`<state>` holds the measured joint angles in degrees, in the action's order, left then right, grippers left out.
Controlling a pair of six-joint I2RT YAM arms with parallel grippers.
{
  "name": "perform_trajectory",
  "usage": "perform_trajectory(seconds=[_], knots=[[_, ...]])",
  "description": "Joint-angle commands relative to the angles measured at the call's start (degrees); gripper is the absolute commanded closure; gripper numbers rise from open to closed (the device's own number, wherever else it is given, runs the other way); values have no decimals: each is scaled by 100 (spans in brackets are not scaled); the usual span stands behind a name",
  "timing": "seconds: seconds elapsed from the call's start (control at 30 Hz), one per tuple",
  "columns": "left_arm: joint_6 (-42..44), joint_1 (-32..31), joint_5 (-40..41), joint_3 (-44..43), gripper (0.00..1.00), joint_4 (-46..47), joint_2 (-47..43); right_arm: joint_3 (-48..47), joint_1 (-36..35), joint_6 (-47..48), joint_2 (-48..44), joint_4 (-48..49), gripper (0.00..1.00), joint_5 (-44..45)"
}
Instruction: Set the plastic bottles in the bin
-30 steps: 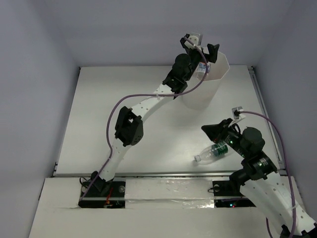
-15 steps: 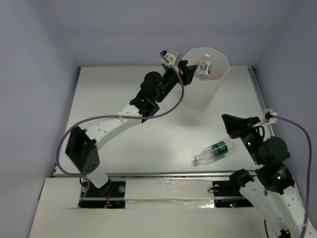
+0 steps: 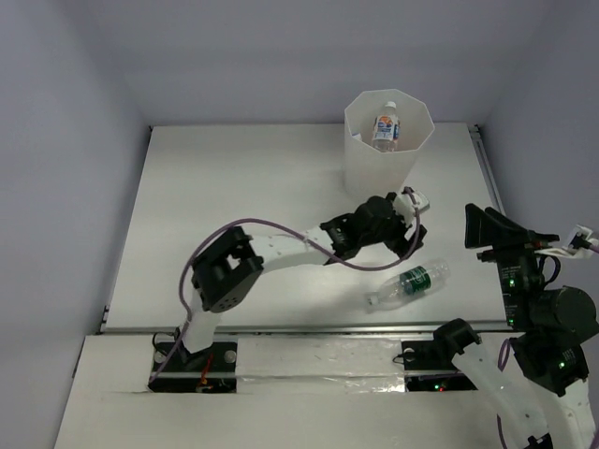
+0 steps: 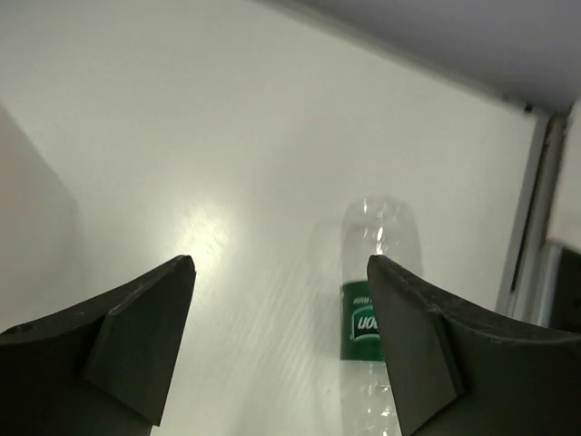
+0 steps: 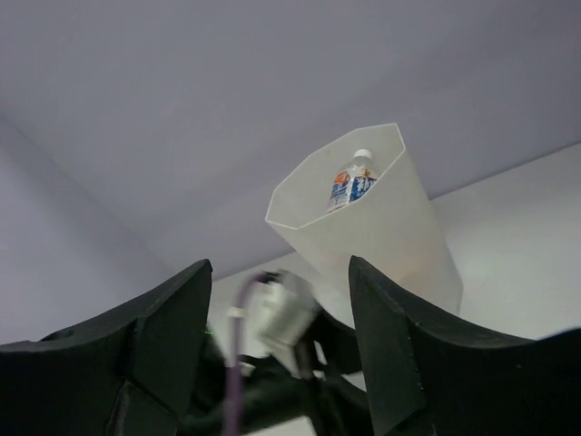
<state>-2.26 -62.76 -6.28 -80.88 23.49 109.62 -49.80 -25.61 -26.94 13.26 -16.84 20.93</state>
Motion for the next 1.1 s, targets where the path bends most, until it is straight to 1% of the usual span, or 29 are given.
perform_trajectory(seconds=[0.0,0.03,0.1,0.23,0.3,0.53,0.73,0.77,0.8,0.9,0.93,1.0,1.03,1.07], knots=[[156,-131,-374,-848,26,-818,453,-241,-50,75,63,-135,31,210],[182,-218,-356,-1146,25,-924,733,-241,-50,83,72,-179,30,219],[200,-297,-286,-1359,23,-1179,955,-249,-50,136,89,-223,27,227],[358,-403,-286,-1772,19,-1443,1446,-197,-50,180,177,-232,26,201],[358,-464,-478,-1948,18,-1636,1623,-162,-50,198,212,-188,26,157],[288,-579,-822,-2396,16,-1733,2106,-47,-50,189,291,-144,26,96],[419,-632,-532,-2897,17,-2260,2659,-30,-50,198,344,-153,26,78],[446,-632,-427,-2950,18,-2339,2722,-30,-50,189,362,-144,26,61],[498,-632,-139,-3012,18,-2488,2792,5,-50,163,362,-127,26,43],[543,-632,373,-3258,26,-2709,3003,102,-50,49,397,-21,26,-141],[560,-632,443,-3241,37,-2691,3012,146,-50,22,406,5,26,-194],[560,-632,575,-3075,50,-2464,2811,137,-50,-22,476,-3,27,-282],[569,-632,576,-2761,53,-2384,2488,94,-50,-22,485,-12,27,-300],[569,-632,784,-2601,55,-2027,2311,59,-50,-22,485,-47,27,-300]])
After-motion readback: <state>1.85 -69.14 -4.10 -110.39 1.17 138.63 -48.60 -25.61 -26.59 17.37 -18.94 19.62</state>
